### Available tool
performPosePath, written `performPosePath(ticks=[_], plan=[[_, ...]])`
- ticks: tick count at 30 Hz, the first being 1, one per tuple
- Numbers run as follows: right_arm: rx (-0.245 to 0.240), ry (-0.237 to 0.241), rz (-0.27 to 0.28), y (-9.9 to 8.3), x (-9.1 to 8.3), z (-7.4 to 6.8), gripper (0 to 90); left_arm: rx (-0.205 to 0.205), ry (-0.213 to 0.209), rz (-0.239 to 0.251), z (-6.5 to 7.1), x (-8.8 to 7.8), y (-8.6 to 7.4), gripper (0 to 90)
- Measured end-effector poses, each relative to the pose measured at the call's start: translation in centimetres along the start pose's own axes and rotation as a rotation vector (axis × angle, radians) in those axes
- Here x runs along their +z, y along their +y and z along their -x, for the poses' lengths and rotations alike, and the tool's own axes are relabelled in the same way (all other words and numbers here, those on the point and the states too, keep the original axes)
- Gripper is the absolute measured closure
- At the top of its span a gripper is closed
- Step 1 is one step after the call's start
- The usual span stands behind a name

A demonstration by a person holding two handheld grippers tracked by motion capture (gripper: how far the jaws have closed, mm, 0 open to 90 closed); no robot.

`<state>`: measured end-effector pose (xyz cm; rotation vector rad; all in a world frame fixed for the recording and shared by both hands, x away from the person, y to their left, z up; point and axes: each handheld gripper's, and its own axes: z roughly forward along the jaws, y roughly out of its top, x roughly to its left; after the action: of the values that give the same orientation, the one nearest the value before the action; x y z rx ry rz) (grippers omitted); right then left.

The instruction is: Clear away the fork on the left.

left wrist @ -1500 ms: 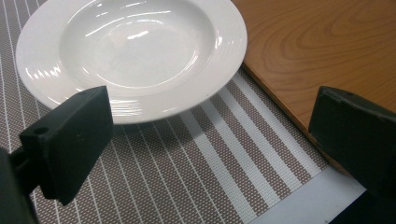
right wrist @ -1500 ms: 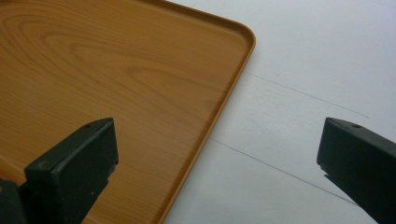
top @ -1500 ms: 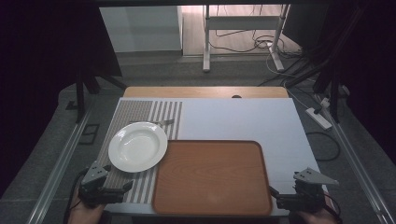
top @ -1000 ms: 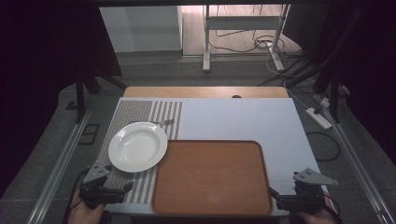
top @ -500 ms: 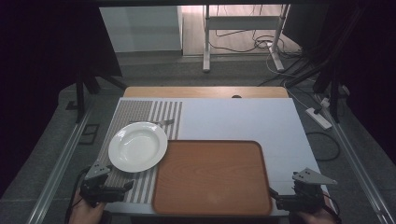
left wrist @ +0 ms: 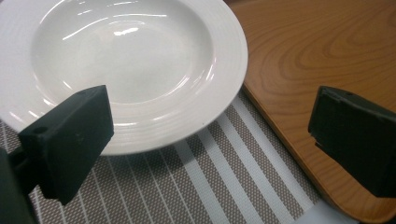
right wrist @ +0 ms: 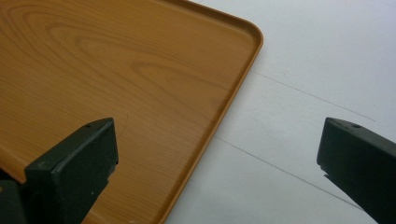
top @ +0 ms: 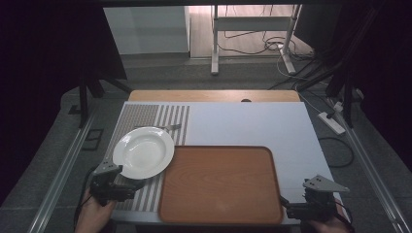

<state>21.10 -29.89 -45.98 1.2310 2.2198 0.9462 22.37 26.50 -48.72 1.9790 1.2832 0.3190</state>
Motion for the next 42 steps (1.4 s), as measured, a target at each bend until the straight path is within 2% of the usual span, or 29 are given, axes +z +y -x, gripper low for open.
performPosePath(ticks=[2,12,17,33,42], plan=[[-0.006,-0.001,0.0,0.0,0.0,0.0,0.0,0.0,-0.015,-0.009,-0.1,0.3,0.2,1.3],[-0.013,0.0,-0.003,0.0,0.0,-0.1,0.0,0.061,-0.007,-0.044,-0.3,1.8,1.7,1.2],[-0.014,0.002,-0.004,0.0,0.0,-0.1,0.0,0.082,-0.018,-0.055,-0.6,2.8,2.7,1.2],[-0.018,0.0,-0.004,0.0,0.0,-0.1,0.0,0.101,-0.007,-0.076,-1.6,5.8,5.3,0.4],[-0.022,0.001,-0.008,0.0,0.1,-0.2,0.0,0.101,0.0,-0.088,-2.8,7.1,6.8,0.1]])
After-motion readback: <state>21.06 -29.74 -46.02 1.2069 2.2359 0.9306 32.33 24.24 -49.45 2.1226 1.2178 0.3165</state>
